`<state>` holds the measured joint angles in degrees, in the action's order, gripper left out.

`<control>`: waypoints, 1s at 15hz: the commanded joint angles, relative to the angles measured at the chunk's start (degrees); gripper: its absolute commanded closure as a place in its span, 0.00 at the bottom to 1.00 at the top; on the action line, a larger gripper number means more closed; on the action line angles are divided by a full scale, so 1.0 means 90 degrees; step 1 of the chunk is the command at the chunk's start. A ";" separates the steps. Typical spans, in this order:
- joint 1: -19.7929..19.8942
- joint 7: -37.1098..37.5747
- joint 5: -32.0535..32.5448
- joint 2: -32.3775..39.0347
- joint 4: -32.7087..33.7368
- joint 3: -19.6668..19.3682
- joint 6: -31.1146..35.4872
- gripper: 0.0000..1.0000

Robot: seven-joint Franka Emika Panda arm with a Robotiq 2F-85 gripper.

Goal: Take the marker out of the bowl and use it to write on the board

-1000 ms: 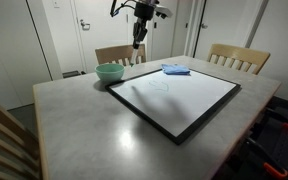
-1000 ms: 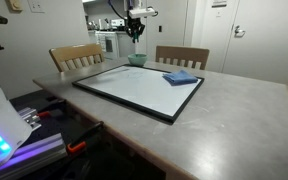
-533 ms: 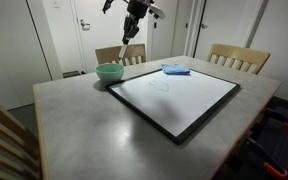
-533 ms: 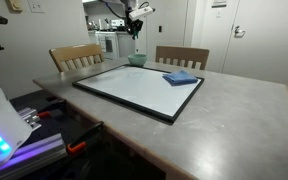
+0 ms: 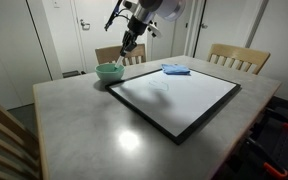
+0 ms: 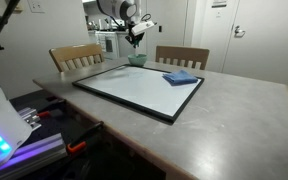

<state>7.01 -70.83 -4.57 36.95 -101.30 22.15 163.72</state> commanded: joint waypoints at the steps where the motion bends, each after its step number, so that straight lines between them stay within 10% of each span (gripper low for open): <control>1: 0.0421 -0.0405 -0.0046 0.0357 0.0200 0.0380 0.0169 0.95; 13: 0.0978 -0.0661 -0.0036 0.0982 0.0382 0.0973 0.0309 0.95; 15: 0.1007 -0.0635 -0.0036 0.0960 0.0353 0.0998 0.0291 0.54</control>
<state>14.48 -74.61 -4.56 44.56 -98.52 29.35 165.47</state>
